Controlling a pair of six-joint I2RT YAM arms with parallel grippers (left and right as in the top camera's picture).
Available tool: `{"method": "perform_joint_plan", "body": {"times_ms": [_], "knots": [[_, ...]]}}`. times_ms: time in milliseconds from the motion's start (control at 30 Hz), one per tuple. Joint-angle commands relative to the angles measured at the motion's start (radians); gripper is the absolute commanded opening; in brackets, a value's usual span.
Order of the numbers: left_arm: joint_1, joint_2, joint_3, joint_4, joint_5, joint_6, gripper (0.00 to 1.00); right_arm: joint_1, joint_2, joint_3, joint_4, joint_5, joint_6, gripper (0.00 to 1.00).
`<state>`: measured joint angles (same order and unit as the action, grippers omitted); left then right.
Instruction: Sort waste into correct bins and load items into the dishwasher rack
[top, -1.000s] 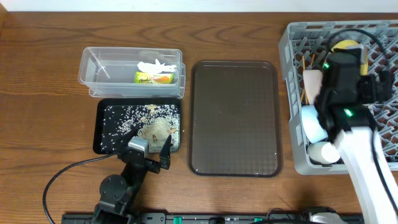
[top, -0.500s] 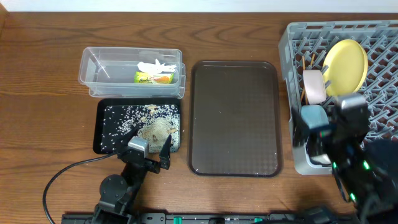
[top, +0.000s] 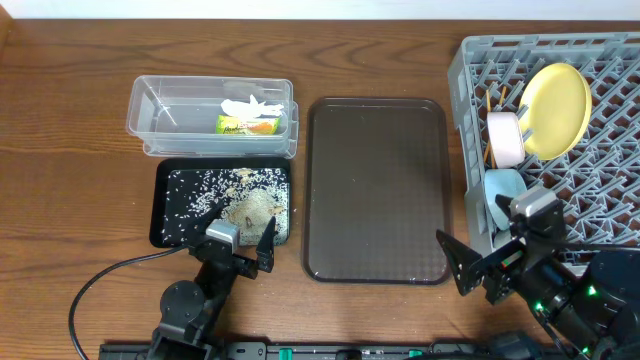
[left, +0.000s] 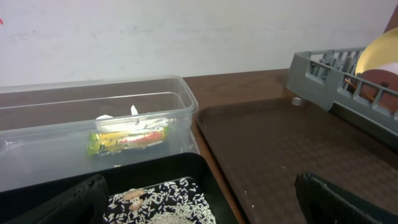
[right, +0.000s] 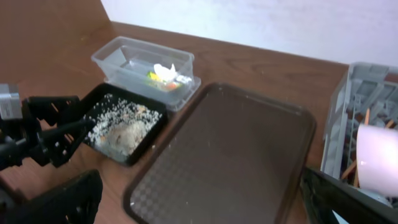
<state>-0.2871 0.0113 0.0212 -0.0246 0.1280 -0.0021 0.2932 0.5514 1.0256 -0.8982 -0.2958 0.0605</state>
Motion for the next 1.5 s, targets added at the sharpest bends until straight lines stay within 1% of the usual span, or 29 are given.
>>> {"method": "perform_joint_plan", "body": {"times_ms": [0, 167, 267, 500, 633, 867, 1100, 1200, 1400, 1467], "knots": [[0.0, -0.005, -0.017, -0.032, 0.014, 0.006, 0.97, 0.012, -0.003, -0.001, -0.01, 0.025, 0.013, 0.99], [0.0, -0.005, -0.017, -0.032, 0.014, 0.006, 0.97, -0.011, -0.016, -0.05, 0.004, 0.105, 0.01, 0.99], [0.0, -0.005, -0.017, -0.032, 0.014, 0.006, 0.97, -0.034, -0.056, -0.144, 0.079, 0.135, 0.001, 0.99], [0.0, -0.005, -0.017, -0.032, 0.014, 0.006, 0.97, -0.088, -0.26, -0.47, 0.284, 0.13, -0.005, 0.99], [0.0, -0.005, -0.017, -0.032, 0.014, 0.006, 0.97, -0.1, -0.386, -0.621, 0.357, 0.131, -0.006, 0.99], [0.0, -0.005, -0.017, -0.032, 0.014, 0.006, 0.97, -0.124, -0.55, -0.78, 0.411, 0.135, -0.006, 0.99], [0.0, -0.005, -0.017, -0.032, 0.014, 0.006, 0.97, -0.141, -0.546, -0.942, 0.623, 0.136, -0.006, 0.99], [0.0, -0.005, -0.017, -0.032, 0.014, 0.006, 0.98, -0.16, -0.546, -0.962, 0.696, 0.135, -0.006, 0.99], [0.0, -0.005, -0.017, -0.032, 0.014, 0.006, 0.98, -0.218, -0.546, -0.979, 0.746, 0.135, -0.006, 0.99], [0.0, -0.005, -0.017, -0.032, 0.014, 0.006, 0.97, -0.222, -0.547, -1.018, 0.839, 0.135, -0.006, 0.99]]}}
